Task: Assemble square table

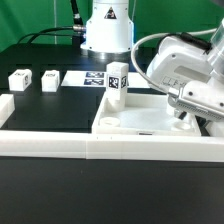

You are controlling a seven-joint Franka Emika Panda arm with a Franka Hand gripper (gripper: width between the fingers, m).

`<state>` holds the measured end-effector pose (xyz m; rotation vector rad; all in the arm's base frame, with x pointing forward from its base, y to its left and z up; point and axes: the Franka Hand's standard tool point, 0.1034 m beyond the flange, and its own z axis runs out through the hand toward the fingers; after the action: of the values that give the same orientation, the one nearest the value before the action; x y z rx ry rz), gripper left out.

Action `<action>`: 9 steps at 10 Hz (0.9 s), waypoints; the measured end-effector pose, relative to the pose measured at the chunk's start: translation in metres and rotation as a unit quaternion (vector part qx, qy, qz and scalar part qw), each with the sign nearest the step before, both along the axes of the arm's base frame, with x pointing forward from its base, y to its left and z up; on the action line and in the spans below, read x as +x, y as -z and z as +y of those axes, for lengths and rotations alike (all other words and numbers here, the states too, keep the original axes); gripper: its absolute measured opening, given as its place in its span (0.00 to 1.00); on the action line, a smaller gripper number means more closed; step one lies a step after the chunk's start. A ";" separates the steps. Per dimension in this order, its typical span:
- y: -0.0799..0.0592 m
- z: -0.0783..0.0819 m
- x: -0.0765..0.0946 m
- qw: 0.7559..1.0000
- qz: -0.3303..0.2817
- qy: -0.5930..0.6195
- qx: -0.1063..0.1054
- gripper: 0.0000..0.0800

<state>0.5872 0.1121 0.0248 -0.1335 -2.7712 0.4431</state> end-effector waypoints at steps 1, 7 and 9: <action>-0.011 -0.004 0.001 1.000 0.000 0.000 -0.008 0.61; -0.098 -0.035 0.019 0.999 -0.018 0.018 -0.036 0.81; -0.093 -0.035 0.016 0.999 -0.014 0.020 -0.037 0.81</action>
Offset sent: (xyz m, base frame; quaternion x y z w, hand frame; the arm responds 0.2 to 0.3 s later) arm 0.0090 -0.0225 0.0810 0.0533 0.0083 0.0109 0.9985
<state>0.6036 0.0771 0.1177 -0.2141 -2.7739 0.5383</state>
